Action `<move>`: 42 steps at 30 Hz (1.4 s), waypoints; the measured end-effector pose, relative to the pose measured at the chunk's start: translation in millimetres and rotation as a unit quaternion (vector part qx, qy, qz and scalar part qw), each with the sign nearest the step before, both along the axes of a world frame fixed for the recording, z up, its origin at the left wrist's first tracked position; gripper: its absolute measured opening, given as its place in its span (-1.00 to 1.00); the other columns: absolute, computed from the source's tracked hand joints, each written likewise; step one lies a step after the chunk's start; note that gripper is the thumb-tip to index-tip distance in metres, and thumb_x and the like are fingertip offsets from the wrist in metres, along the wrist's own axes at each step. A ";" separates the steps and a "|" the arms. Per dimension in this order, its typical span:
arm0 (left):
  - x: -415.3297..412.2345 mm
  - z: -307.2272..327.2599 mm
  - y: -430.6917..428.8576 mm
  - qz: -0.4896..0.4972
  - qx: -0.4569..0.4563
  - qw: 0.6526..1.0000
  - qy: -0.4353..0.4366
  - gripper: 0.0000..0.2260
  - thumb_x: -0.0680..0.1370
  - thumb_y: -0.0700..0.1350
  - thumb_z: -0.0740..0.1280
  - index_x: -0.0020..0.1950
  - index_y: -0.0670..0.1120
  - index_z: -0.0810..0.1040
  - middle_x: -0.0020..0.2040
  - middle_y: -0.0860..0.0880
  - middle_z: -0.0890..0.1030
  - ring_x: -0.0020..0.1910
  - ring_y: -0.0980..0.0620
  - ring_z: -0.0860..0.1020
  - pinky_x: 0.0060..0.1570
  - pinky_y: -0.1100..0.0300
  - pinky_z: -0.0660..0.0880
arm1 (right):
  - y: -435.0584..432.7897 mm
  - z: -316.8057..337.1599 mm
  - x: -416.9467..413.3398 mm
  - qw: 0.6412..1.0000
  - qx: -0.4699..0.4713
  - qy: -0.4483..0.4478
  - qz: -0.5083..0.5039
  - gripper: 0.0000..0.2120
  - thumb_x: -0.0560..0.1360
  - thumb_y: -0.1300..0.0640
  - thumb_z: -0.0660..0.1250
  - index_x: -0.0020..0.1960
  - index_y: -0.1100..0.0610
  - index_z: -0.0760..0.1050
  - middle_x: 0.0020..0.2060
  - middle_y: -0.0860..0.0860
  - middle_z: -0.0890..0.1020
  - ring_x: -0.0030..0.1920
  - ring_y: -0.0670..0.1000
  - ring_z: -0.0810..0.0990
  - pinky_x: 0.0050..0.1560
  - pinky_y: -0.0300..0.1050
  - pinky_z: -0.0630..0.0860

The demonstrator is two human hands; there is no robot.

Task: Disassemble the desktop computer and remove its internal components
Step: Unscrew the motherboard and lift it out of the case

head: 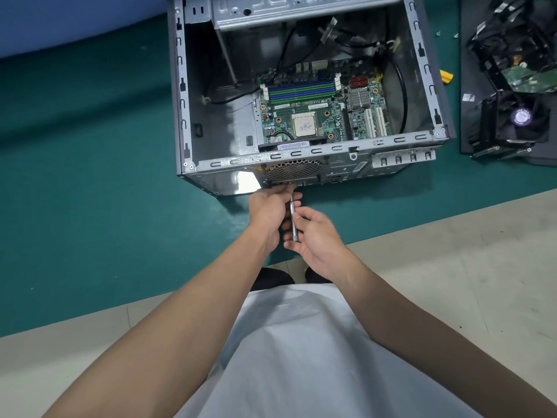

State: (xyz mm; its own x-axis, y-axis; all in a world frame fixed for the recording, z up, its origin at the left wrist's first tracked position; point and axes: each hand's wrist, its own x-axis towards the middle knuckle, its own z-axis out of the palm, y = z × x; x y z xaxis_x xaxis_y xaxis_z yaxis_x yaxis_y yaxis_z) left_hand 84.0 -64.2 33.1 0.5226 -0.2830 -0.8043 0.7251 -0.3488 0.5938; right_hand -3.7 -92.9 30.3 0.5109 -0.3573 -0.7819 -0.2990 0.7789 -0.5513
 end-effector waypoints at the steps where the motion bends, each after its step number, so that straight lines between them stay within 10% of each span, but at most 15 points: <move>1: -0.3 -0.1 -0.3 0.002 0.000 1.000 0.001 -0.92 0.58 -0.23 0.33 -0.02 -0.13 0.62 -0.26 -0.04 0.69 -0.40 0.03 0.52 -0.55 0.25 0.30 | 0.0 -0.3 -0.2 1.000 -0.001 -0.001 0.000 -0.81 0.64 0.27 0.10 0.00 0.21 0.48 -0.31 0.10 0.52 -0.39 0.01 0.47 -0.40 -0.16 0.48; 20: -1.4 -1.9 -4.0 0.011 0.025 0.999 -0.029 -0.94 0.54 -0.25 0.38 -0.10 -0.12 0.62 -0.38 0.02 0.64 -0.54 0.12 0.46 -0.64 0.36 0.28 | -7.9 -8.6 -6.2 0.969 0.199 -0.110 -0.092 -0.80 0.60 0.36 0.06 -0.02 0.28 0.46 -0.39 0.09 0.50 -0.47 -0.05 0.36 -0.52 -0.23 0.29; 31: -0.5 1.3 0.7 -0.014 -0.015 1.000 -0.022 -0.99 0.51 -0.24 0.42 -0.09 -0.16 0.64 -0.22 -0.05 0.71 -0.43 0.04 0.59 -0.53 0.28 0.46 | -0.7 -1.5 5.3 0.994 -0.107 0.014 0.024 -0.70 0.64 0.26 0.11 -0.17 0.28 0.53 -0.35 0.14 0.63 -0.39 0.04 0.63 -0.33 -0.10 0.60; 37: -2.3 2.1 2.9 -0.015 -0.029 0.999 -0.017 -0.92 0.48 -0.31 0.43 -0.06 -0.18 0.65 -0.19 -0.06 0.71 -0.32 0.02 0.63 -0.35 0.22 0.58 | 1.2 -10.7 7.2 0.924 -0.332 0.157 0.110 -0.75 0.56 0.23 0.21 -0.26 0.14 0.54 -0.22 0.16 0.63 0.04 0.22 0.53 -0.01 0.17 0.58; 42: 1.2 3.0 -0.8 -0.014 -0.014 1.000 -0.016 -0.95 0.50 -0.32 0.38 -0.09 -0.22 0.63 -0.28 -0.04 0.70 -0.46 0.07 0.60 -0.49 0.25 0.51 | 0.1 3.4 10.8 0.945 -0.280 0.139 0.099 -0.78 0.55 0.25 0.21 -0.23 0.21 0.55 -0.17 0.18 0.64 -0.09 0.19 0.64 -0.11 0.11 0.63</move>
State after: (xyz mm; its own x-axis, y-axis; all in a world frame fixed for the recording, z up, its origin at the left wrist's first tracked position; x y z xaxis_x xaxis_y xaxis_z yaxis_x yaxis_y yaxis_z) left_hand 85.2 -65.0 36.2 0.5387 -0.3194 -0.7796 0.6963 -0.3523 0.6254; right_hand 7.0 -92.8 33.8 0.4134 -0.6737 -0.6126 -0.6030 0.3015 -0.7385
